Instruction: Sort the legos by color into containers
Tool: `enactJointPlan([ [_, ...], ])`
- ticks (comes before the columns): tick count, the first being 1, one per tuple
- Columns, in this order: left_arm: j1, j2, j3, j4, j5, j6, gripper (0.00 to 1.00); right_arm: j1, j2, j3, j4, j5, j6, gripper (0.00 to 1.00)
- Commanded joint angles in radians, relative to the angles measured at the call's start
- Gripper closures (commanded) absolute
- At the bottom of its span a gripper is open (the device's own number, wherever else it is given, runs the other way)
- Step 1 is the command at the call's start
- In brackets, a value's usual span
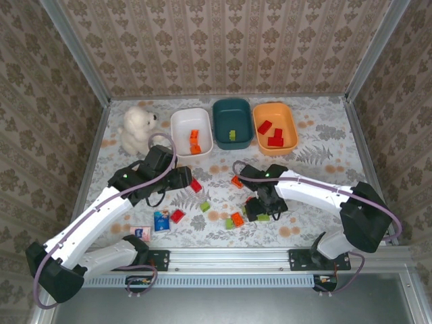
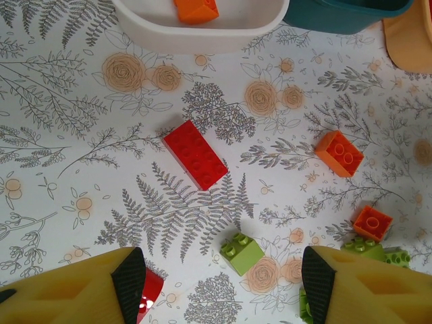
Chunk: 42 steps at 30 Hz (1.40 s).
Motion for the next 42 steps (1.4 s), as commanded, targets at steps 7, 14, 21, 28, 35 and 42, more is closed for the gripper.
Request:
enactJointPlan([
  [7, -0.012, 0.030, 0.005, 0.011, -0.010, -0.024, 0.34, -0.015, 0.076, -0.008, 0.078, -0.040, 0.109, 0.02],
  [14, -0.015, 0.046, 0.011, 0.016, 0.003, -0.026, 0.35, -0.041, 0.083, -0.050, 0.127, -0.052, 0.145, 0.02],
  [21, -0.015, 0.066, 0.031, 0.006, 0.021, -0.003, 0.35, -0.043, 0.088, -0.106, 0.214, -0.054, 0.189, 0.05],
  [28, -0.015, 0.067, 0.036, 0.001, 0.029, -0.001, 0.35, -0.060, 0.094, -0.143, 0.286, -0.032, 0.204, 0.11],
  [35, -0.015, 0.067, 0.038, 0.000, 0.026, -0.001, 0.35, -0.075, 0.124, -0.145, 0.296, -0.027, 0.202, 0.24],
  [42, -0.018, 0.067, 0.020, 0.015, 0.031, -0.012, 0.35, -0.076, 0.050, -0.140, 0.240, 0.009, 0.198, 0.39],
])
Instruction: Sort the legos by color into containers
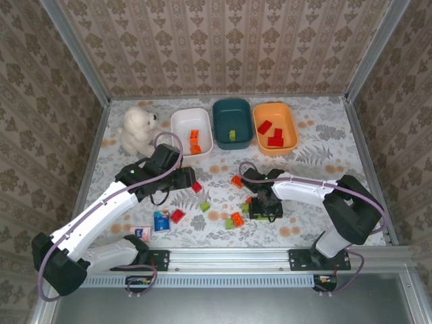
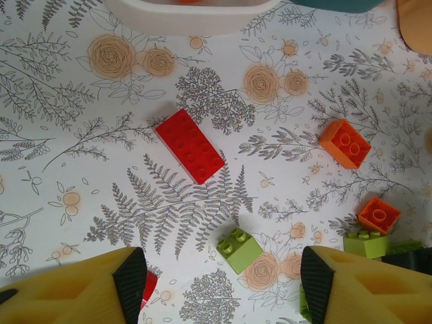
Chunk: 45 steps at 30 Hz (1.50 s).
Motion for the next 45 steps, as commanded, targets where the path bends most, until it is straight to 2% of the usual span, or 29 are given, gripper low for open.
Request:
enactJointPlan([
  [1, -0.007, 0.002, 0.011, 0.010, 0.013, -0.005, 0.35, -0.006, -0.046, -0.004, -0.012, 0.063, 0.002, 0.40],
  [6, -0.007, 0.005, 0.026, 0.036, 0.009, -0.020, 0.35, -0.020, -0.205, 0.121, -0.185, 0.162, -0.026, 0.42],
  [10, 0.005, 0.026, 0.061, 0.044, -0.003, -0.030, 0.35, -0.036, -0.166, 0.350, -0.248, 0.201, -0.115, 0.43],
  [19, 0.143, 0.038, 0.083, 0.093, 0.055, -0.055, 0.35, -0.172, 0.313, 0.926, -0.149, 0.142, -0.251, 0.43],
  [26, 0.171, 0.049, 0.095, 0.101, 0.062, -0.045, 0.35, -0.254, 0.671, 1.298, -0.181, 0.064, -0.304, 0.43],
  [33, 0.174, 0.046, 0.091, 0.105, 0.057, -0.053, 0.35, -0.281, 0.850, 1.469, -0.228, 0.001, -0.329, 0.43],
  [42, 0.174, 0.050, 0.083, 0.105, 0.058, -0.059, 0.35, -0.288, 0.909, 1.467, -0.246, -0.033, -0.319, 0.42],
  [45, 0.174, 0.054, 0.083, 0.106, 0.058, -0.058, 0.35, -0.289, 0.907, 1.462, -0.247, -0.034, -0.320, 0.37],
])
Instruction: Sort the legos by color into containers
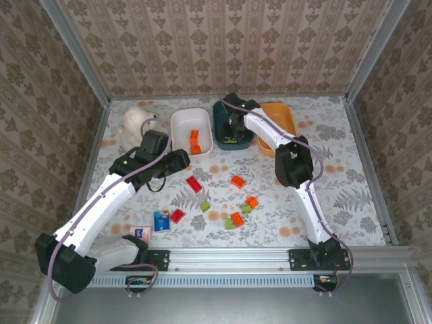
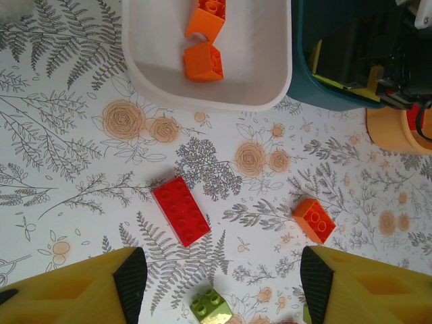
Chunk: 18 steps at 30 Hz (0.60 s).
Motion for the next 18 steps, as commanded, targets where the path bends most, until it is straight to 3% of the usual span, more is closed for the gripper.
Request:
enactJointPlan([
  [1, 0.008, 0.011, 0.021, 0.012, 0.007, -0.013, 0.35, -0.002, 0.004, 0.021, -0.040, -0.022, -0.007, 0.34],
  [8, 0.008, 0.012, 0.021, 0.014, 0.010, -0.012, 0.35, -0.003, -0.022, 0.072, -0.060, -0.013, -0.019, 0.18],
  [13, 0.007, 0.012, 0.027, 0.014, 0.014, -0.009, 0.35, -0.009, -0.064, 0.160, -0.087, 0.001, -0.027, 0.18],
  [18, 0.007, 0.003, 0.027, 0.004, 0.018, 0.010, 0.35, -0.012, -0.217, 0.139, -0.050, 0.023, -0.036, 0.21],
])
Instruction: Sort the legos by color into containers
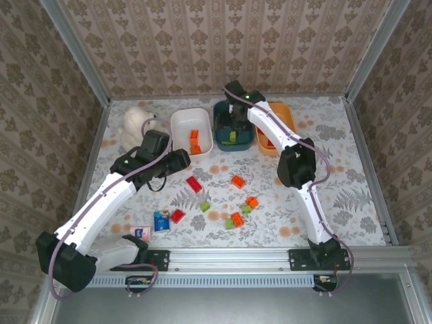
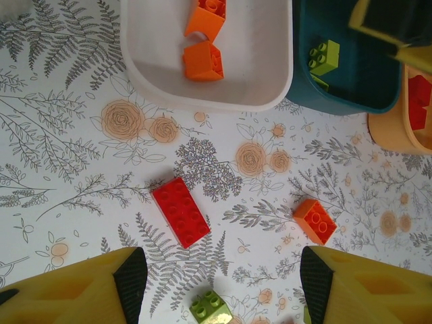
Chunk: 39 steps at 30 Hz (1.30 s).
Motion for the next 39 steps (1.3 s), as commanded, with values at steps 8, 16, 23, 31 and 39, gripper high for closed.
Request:
enactJointPlan([
  [8, 0.007, 0.006, 0.057, -0.042, 0.045, 0.102, 0.35, 0.017, -0.721, -0.608, 0.360, 0.013, -0.048, 0.24],
  [16, -0.054, 0.098, 0.054, -0.008, 0.085, 0.103, 0.37, 0.071, -1.230, -1.196, 0.421, -0.051, -0.020, 0.23],
  [23, -0.191, 0.409, 0.157, 0.043, 0.085, -0.109, 0.35, 0.082, -1.530, -1.488, 0.315, -0.125, 0.012, 0.20],
  [31, -0.294, 0.753, 0.377, 0.067, 0.104, -0.443, 0.29, 0.084, -1.615, -1.561, 0.189, -0.153, 0.021, 0.19],
  [39, -0.351, 0.914, 0.519, -0.060, 0.079, -0.690, 0.29, 0.084, -1.676, -1.548, 0.144, -0.141, 0.018, 0.18],
])
